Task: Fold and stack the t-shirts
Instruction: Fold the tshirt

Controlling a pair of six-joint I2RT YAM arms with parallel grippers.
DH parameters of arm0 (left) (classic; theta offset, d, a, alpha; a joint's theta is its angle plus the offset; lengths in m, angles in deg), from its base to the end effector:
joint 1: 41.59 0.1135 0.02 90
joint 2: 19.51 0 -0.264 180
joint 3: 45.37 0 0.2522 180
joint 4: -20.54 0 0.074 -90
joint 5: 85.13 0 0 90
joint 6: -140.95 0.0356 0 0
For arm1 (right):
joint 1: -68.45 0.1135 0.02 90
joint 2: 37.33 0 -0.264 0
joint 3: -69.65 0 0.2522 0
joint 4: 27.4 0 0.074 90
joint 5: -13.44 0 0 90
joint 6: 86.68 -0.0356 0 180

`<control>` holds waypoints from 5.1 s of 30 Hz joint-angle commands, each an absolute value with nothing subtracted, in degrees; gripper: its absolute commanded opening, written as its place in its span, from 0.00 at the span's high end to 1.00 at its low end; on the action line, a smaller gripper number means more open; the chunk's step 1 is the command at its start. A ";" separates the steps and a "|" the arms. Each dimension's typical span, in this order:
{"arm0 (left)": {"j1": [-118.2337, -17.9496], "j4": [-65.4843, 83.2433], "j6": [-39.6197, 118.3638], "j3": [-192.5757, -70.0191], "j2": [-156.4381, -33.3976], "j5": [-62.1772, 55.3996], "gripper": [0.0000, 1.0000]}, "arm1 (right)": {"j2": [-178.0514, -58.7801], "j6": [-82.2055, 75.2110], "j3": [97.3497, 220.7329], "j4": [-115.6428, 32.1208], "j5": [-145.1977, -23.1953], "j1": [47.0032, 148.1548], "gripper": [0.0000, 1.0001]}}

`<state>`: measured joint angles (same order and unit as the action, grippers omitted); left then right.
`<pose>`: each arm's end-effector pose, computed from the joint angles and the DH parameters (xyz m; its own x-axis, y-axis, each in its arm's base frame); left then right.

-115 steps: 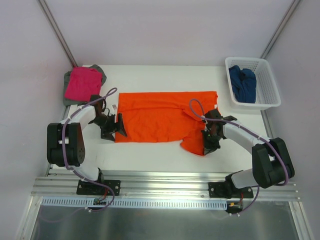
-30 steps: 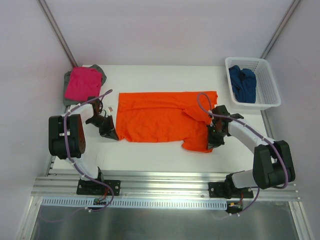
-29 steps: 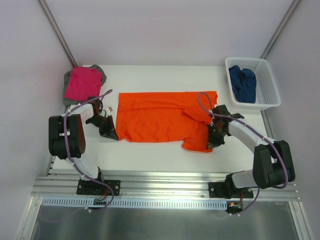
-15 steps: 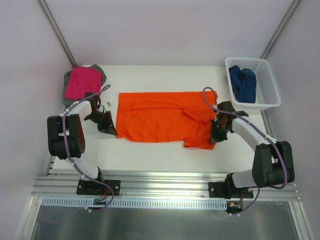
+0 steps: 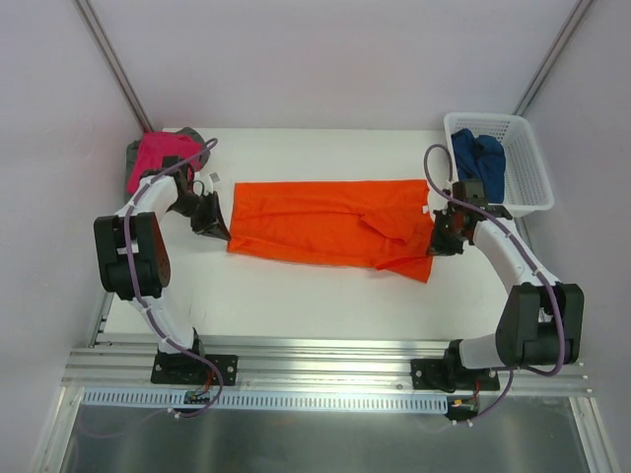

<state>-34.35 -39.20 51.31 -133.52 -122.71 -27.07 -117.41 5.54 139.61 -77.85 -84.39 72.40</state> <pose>0.3507 0.0256 0.2045 -0.9571 -0.1162 -0.2656 0.0368 0.8601 -0.5088 0.2755 0.0239 0.2341 -0.8630 -0.0981 -0.4956 -0.1686 0.9806 0.0995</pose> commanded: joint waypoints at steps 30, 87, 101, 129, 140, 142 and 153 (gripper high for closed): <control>-33.33 -44.55 57.98 -159.84 -138.51 -24.66 1.00 | -136.20 9.91 166.81 -72.63 -83.67 69.42 0.99; -38.51 -42.44 52.36 -159.42 -126.49 -12.96 0.01 | -141.49 11.67 171.57 -73.16 -86.37 73.81 0.03; -46.42 -42.53 51.48 -163.19 -137.28 -17.63 0.01 | -142.27 5.34 168.74 -72.54 -96.42 80.75 0.04; -49.06 -41.91 49.46 -169.78 -152.49 -20.44 0.01 | -147.64 5.60 169.81 -73.86 -93.96 86.73 0.04; -49.24 -41.83 49.19 -168.56 -151.18 -20.35 0.01 | -146.67 5.95 166.81 -73.60 -93.00 87.70 0.04; -49.33 -41.83 49.19 -168.03 -150.73 -20.18 0.01 | -147.46 6.22 168.21 -72.98 -92.73 87.70 0.04; -49.77 -41.56 49.02 -164.69 -148.45 -20.09 0.01 | -155.01 7.45 178.06 -71.67 -89.39 86.56 0.04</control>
